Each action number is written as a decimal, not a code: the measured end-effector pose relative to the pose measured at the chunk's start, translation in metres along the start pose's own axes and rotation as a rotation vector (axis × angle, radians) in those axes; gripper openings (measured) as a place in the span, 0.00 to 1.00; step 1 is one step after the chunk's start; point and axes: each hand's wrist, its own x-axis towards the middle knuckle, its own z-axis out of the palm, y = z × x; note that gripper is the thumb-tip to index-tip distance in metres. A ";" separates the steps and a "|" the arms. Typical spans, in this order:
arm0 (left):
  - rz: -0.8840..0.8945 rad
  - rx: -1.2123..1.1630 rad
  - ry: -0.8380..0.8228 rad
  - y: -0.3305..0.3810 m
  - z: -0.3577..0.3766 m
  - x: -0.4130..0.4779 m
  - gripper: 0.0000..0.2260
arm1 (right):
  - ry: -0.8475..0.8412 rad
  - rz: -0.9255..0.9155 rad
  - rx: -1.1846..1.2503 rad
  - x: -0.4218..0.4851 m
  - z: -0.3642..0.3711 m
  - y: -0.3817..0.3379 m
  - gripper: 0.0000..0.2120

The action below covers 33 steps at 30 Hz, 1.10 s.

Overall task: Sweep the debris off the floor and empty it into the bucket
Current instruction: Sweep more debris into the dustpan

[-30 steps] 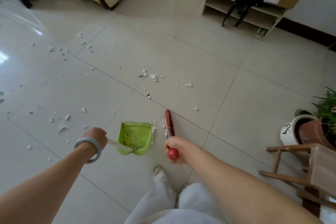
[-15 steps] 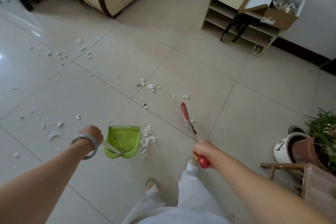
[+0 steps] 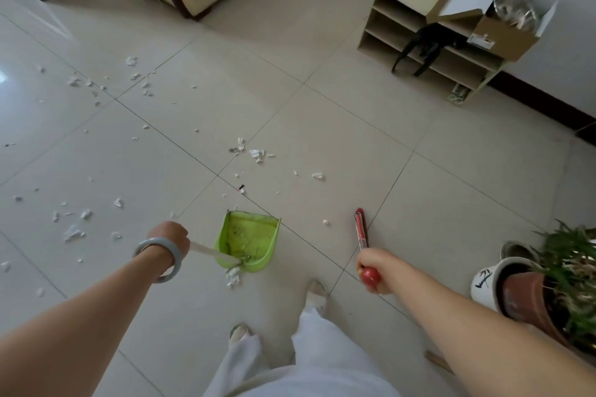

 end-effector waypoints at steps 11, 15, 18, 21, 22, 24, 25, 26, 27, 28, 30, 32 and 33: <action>-0.158 -0.220 0.013 0.020 -0.011 -0.003 0.18 | -0.270 -0.074 -0.016 -0.008 0.037 -0.054 0.07; -0.204 -0.273 0.014 0.021 -0.008 -0.008 0.19 | -0.290 -0.093 0.000 -0.007 -0.003 -0.076 0.14; -0.245 -0.326 0.016 0.019 -0.003 -0.012 0.18 | -0.231 -0.128 -0.031 -0.007 -0.028 -0.087 0.14; -0.287 -0.365 0.010 0.013 0.005 -0.016 0.18 | -0.158 -0.206 -0.091 -0.002 -0.038 -0.104 0.13; -0.302 -0.372 0.006 0.011 0.009 -0.018 0.18 | -0.135 -0.228 -0.108 0.003 -0.040 -0.111 0.13; -0.335 -0.386 0.001 0.005 0.018 -0.023 0.18 | -0.091 -0.257 -0.147 0.013 -0.041 -0.127 0.12; -0.355 -0.391 0.000 0.001 0.023 -0.026 0.18 | -0.072 -0.265 -0.177 0.019 -0.040 -0.135 0.11; -0.371 -0.397 0.000 -0.002 0.028 -0.029 0.17 | -0.050 -0.268 -0.213 0.025 -0.040 -0.143 0.11; -0.386 -0.402 -0.003 -0.006 0.033 -0.032 0.17 | -0.034 -0.270 -0.255 0.029 -0.038 -0.149 0.11; -0.402 -0.410 -0.008 -0.010 0.038 -0.035 0.17 | -0.025 -0.268 -0.295 0.034 -0.036 -0.156 0.11; -0.438 -0.436 -0.015 -0.021 0.052 -0.039 0.17 | -0.023 -0.261 -0.369 0.039 -0.026 -0.164 0.10; -0.479 -0.467 -0.019 -0.032 0.067 -0.043 0.17 | -0.034 -0.259 -0.444 0.038 -0.006 -0.169 0.08; -0.490 -0.475 -0.023 -0.037 0.073 -0.044 0.17 | -0.042 -0.263 -0.478 0.035 0.004 -0.168 0.08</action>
